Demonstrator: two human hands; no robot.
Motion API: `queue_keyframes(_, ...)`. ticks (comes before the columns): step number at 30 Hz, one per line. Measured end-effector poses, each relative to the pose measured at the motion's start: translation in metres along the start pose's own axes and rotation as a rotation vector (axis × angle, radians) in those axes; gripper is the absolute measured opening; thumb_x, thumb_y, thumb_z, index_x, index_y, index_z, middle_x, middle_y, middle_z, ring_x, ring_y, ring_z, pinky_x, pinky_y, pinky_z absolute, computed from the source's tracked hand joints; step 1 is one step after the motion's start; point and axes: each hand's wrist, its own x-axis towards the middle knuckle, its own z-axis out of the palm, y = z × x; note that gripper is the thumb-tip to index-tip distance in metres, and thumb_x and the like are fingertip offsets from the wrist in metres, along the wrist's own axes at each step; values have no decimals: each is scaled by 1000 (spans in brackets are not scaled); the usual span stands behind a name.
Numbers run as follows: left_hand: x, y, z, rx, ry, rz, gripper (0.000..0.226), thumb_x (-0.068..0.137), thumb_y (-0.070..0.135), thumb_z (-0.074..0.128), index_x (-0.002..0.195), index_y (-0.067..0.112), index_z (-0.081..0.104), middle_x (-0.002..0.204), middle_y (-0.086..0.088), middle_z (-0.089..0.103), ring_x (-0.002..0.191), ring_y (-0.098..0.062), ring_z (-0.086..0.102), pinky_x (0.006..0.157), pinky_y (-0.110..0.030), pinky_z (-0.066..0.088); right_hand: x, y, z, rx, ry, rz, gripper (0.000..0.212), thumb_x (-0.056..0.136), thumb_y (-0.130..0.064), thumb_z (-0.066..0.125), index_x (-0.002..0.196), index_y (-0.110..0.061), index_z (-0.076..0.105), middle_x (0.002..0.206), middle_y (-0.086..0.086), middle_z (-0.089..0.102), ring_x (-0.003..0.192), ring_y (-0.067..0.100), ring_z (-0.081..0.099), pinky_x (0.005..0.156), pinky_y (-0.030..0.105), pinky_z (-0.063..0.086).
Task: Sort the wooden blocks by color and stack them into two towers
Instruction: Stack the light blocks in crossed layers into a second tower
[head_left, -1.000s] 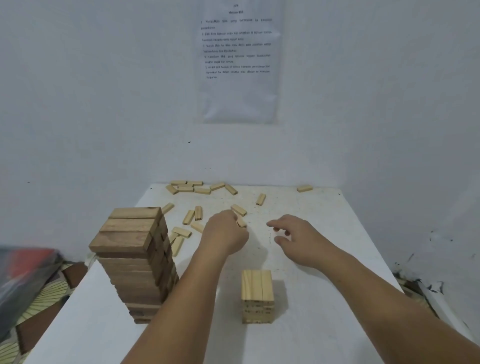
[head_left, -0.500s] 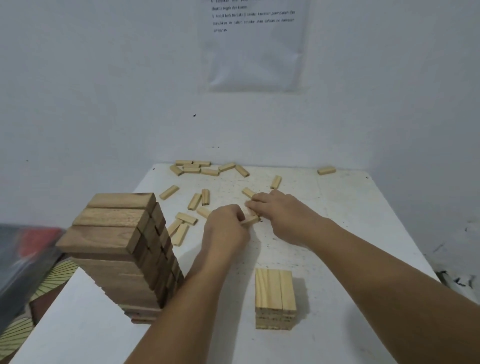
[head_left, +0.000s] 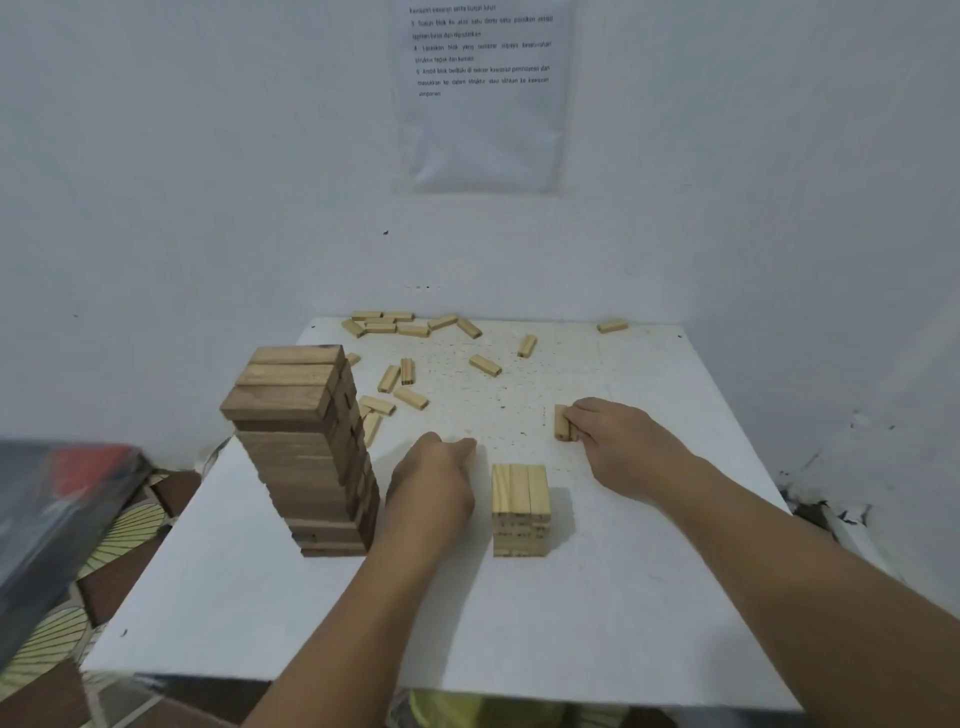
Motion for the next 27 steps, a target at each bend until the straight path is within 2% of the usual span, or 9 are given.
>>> queue_keyframes(2,-22,-6,-1,25,16,118,45,103,14,48,145,28,58,114,-1,54,106,-28,58,90,-39,53,-20,0,-3,-24,13,42,42,100,-7,43,137,-17,58,125,-4,60,106,25,61,89,38,53)
queue_keyframes(4,-44,-11,-6,44,71,186,42,103,11,47,140,24,63,90,6,43,89,-24,54,75,-33,47,-46,-3,-3,-38,36,82,39,96,-4,44,129,-14,62,118,-1,62,99,27,62,84,40,54)
queue_keyframes(7,-78,-18,-11,113,119,254,47,102,7,47,143,25,62,80,10,33,77,-20,46,62,-31,35,-91,-12,1,-29,95,121,35,92,0,46,119,-10,66,113,-1,63,91,30,64,77,42,55)
queue_keyframes(12,-140,-33,-15,151,130,289,43,104,23,50,146,27,58,94,4,47,83,-20,54,66,-27,37,-163,-37,9,40,233,140,39,86,7,63,124,-2,70,122,9,70,96,34,69,84,42,60)
queue_keyframes(15,-167,-41,-18,153,119,349,46,102,25,52,148,25,56,106,3,57,91,-18,58,66,-25,41,-190,-63,13,81,305,100,34,79,8,71,111,-3,72,112,8,71,87,32,71,74,42,62)
queue_keyframes(17,-179,-44,-17,144,104,382,47,102,26,52,149,24,54,109,4,57,92,-15,56,68,-24,43,-200,-83,18,103,315,59,30,81,4,70,110,-5,72,111,6,70,86,30,70,72,41,63)
queue_keyframes(21,-190,-40,-18,134,56,416,47,102,27,51,150,29,52,109,6,52,94,-14,53,75,-28,52,-203,-123,30,145,284,20,36,93,-20,51,124,-12,67,122,-1,65,98,20,67,83,35,60)
queue_keyframes(24,-188,-34,-18,153,4,455,45,100,29,50,145,30,55,112,7,49,100,-14,51,81,-29,51,-197,-147,33,171,278,-22,31,95,-22,50,120,-14,67,115,-3,64,94,17,64,80,32,58)
queue_keyframes(27,-185,-37,-18,30,-50,474,56,97,27,57,152,31,47,118,11,50,109,-10,51,92,-28,52,-189,-154,29,178,286,-74,29,93,-23,55,116,-15,70,109,-3,66,94,16,62,82,30,56)
